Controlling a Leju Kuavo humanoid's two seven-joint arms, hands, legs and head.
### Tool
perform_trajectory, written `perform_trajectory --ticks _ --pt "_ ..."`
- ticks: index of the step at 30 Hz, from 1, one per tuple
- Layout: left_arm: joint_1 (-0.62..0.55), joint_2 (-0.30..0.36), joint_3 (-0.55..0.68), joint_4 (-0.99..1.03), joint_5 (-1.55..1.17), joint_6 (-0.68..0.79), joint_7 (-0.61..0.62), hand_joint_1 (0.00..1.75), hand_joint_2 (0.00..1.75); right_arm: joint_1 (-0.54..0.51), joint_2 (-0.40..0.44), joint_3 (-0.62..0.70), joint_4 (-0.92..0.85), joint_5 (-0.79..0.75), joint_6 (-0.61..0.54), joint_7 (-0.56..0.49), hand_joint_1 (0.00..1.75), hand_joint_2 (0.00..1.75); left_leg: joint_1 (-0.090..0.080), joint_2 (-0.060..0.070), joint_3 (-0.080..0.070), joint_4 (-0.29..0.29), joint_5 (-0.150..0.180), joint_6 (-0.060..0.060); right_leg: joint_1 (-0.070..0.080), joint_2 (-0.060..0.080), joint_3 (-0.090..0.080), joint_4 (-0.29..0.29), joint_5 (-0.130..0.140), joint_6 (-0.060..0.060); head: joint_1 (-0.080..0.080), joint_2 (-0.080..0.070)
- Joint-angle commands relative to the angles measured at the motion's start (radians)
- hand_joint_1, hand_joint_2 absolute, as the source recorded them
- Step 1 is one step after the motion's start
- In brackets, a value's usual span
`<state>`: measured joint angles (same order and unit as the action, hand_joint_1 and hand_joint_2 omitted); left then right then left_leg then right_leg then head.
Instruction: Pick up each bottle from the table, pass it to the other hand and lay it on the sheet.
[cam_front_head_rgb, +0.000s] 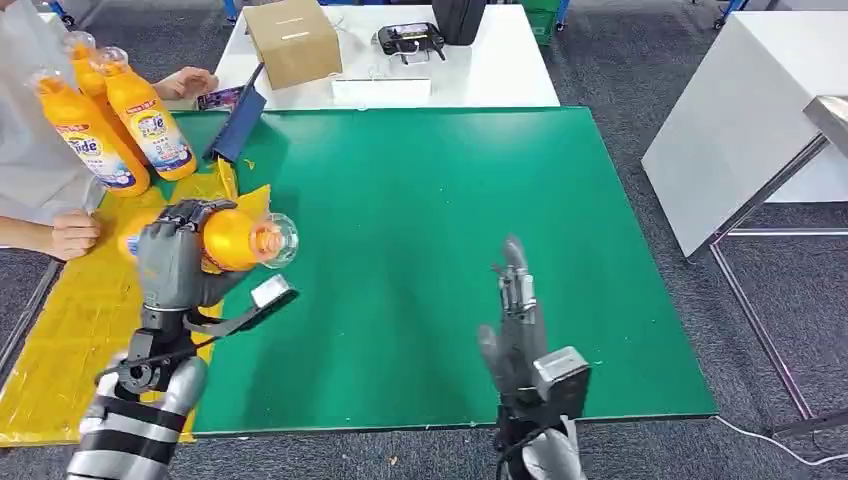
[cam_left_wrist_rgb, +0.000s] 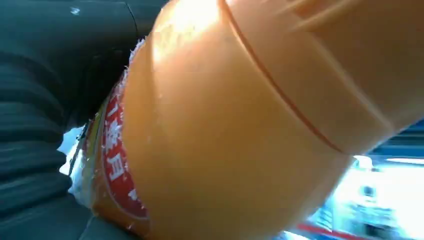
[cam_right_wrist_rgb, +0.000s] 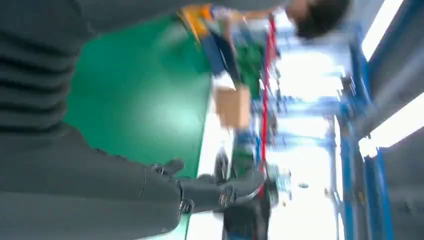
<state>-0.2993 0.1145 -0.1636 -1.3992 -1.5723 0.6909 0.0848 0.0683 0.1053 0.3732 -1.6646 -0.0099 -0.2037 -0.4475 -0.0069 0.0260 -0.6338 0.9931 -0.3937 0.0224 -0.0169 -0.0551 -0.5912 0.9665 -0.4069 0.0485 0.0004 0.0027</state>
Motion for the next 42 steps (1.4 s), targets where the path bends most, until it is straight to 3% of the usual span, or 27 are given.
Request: perform_trajectory --ticks 1,2,3,4,5,8,12,19,25,26,27,28,32,33,34,36,40,42 --pt "-0.274 0.33 -0.393 0.393 0.002 -0.094 0.416 1.75 1.75 0.043 -0.022 -0.126 -0.14 0.001 -0.017 -0.028 0.0 0.0 0.001 -0.004 0.001 0.001 0.0 -0.002 0.001 0.0 0.001 0.001 -0.002 -0.002 0.0 0.0" --pt "-0.31 0.327 -0.419 0.474 0.002 -0.103 0.404 1.75 1.75 0.036 -0.025 -0.13 -0.138 0.001 -0.019 -0.027 0.0 0.0 0.003 -0.006 0.003 0.002 -0.002 -0.003 0.002 0.0 0.004 0.002 -0.003 -0.003 0.001 0.0" --pt "-0.384 0.337 -0.528 0.608 0.002 -0.19 0.413 1.75 1.75 0.017 -0.026 -0.132 -0.125 -0.023 0.002 -0.011 0.0 0.0 0.002 -0.008 0.003 0.001 0.0 -0.002 0.001 -0.003 0.003 0.001 -0.003 -0.002 0.002 0.0" --pt "-0.423 0.31 -0.551 0.714 0.002 -0.171 0.396 1.75 1.75 -0.001 -0.021 -0.139 -0.108 -0.033 0.011 -0.005 0.0 0.0 0.004 -0.005 0.004 0.0 0.0 -0.003 0.002 0.001 0.004 0.0 -0.002 -0.003 0.0 0.0" --pt "-0.436 0.287 -0.528 0.775 0.002 -0.172 0.357 1.75 1.75 -0.013 -0.02 -0.139 -0.095 -0.038 0.018 -0.002 0.0 1.75 0.001 -0.004 0.004 -0.001 0.001 -0.002 0.0 0.001 0.003 0.0 0.0 -0.004 0.0 0.0" --pt "-0.482 0.187 -0.46 0.987 0.022 -0.273 0.251 1.75 1.75 -0.054 -0.015 -0.127 -0.059 -0.045 0.043 0.003 0.0 1.75 0.003 -0.008 0.008 -0.002 0.001 -0.003 0.001 -0.001 0.008 -0.002 -0.001 -0.005 0.0 0.0" --pt "-0.473 0.089 -0.261 1.1 0.173 -0.359 0.254 1.75 1.75 -0.091 -0.015 -0.09 -0.025 -0.033 0.054 0.011 0.0 1.75 0.002 0.002 0.004 -0.001 0.001 -0.002 0.001 0.006 0.003 -0.001 0.002 -0.004 0.0 0.0" --pt "-0.426 0.063 -0.125 1.111 0.271 -0.334 0.209 1.75 1.75 -0.108 -0.023 -0.072 0.002 -0.028 0.048 0.018 0.0 1.75 0.003 0.002 0.005 0.0 0.0 -0.003 0.002 0.006 0.005 -0.001 0.002 -0.007 0.001 0.0" --pt "-0.42 0.061 -0.124 1.112 0.271 -0.327 0.21 1.75 1.75 -0.109 -0.023 -0.072 0.003 -0.028 0.048 0.018 0.0 1.75 0.001 0.002 0.006 -0.001 0.001 -0.003 0.001 0.007 0.005 -0.001 0.003 -0.007 0.0 0.0" --pt "-0.414 0.058 -0.105 1.104 0.286 -0.302 0.202 0.0 1.75 -0.109 -0.024 -0.07 0.005 -0.027 0.048 0.02 0.0 1.75 0.001 0.002 0.006 -0.001 0.001 -0.003 0.001 0.007 0.005 -0.001 0.003 -0.007 0.0 0.0" --pt "-0.402 0.052 -0.068 1.104 0.315 -0.265 0.193 0.0 1.75 -0.11 -0.027 -0.064 0.01 -0.015 0.04 0.027 0.0 1.75 0.003 0.001 0.009 -0.001 -0.001 -0.004 0.002 0.009 0.009 -0.001 0.002 -0.008 0.0 0.0" --pt "-0.387 0.046 -0.03 1.091 0.349 -0.209 0.153 0.0 0.0 -0.112 -0.028 -0.057 0.018 -0.001 0.032 0.03 0.0 1.75 0.001 0.003 0.007 -0.002 0.0 -0.003 0.001 0.008 0.006 -0.001 0.003 -0.007 0.0 0.0" --pt "-0.36 -0.001 0.132 1.029 0.531 -0.04 -0.124 0.0 0.0 -0.097 -0.036 -0.054 0.019 0.014 0.005 0.025 0.0 1.75 0.001 0.002 0.007 -0.002 0.001 -0.003 0.001 0.007 0.006 -0.001 0.003 -0.007 0.0 0.0" --pt "-0.332 -0.027 0.168 0.956 0.602 0.004 -0.25 0.0 0.0 -0.08 -0.039 -0.061 0.009 0.016 -0.002 0.022 0.0 1.75 0.002 0.001 0.007 -0.001 0.0 -0.003 0.001 0.007 0.007 -0.001 0.002 -0.007 0.0 0.0" --pt "-0.302 -0.042 0.179 0.879 0.624 0.007 -0.301 0.0 0.0 -0.071 -0.04 -0.066 0.002 0.02 -0.006 0.02 0.0 1.75 0.002 0.0 0.007 -0.001 0.0 -0.003 0.002 0.006 0.007 -0.001 0.002 -0.007 0.001 0.0" --pt "-0.216 -0.077 0.16 0.674 0.63 0.004 -0.339 0.0 0.0 -0.047 -0.044 -0.079 -0.011 0.036 -0.01 0.019 0.0 1.75 0.002 -0.003 0.007 -0.001 0.0 -0.003 0.001 0.003 0.008 -0.001 0.001 -0.007 0.001 0.0" --pt "-0.042 -0.077 0.059 0.276 0.608 -0.043 -0.283 0.0 0.0 -0.011 -0.038 -0.111 -0.034 0.055 -0.018 0.022 0.0 1.75 0.001 -0.002 0.005 -0.001 0.0 -0.002 0.0 0.003 0.005 -0.001 0.001 -0.007 0.001 0.0" --pt "0.047 -0.082 0.046 0.086 0.722 -0.036 -0.342 0.0 0.0 0.014 -0.039 -0.122 -0.055 0.067 -0.025 0.022 0.0 1.75 0.001 0.0 0.006 0.001 -0.002 -0.003 0.0 0.006 0.006 0.0 0.0 -0.007 0.0 0.0"
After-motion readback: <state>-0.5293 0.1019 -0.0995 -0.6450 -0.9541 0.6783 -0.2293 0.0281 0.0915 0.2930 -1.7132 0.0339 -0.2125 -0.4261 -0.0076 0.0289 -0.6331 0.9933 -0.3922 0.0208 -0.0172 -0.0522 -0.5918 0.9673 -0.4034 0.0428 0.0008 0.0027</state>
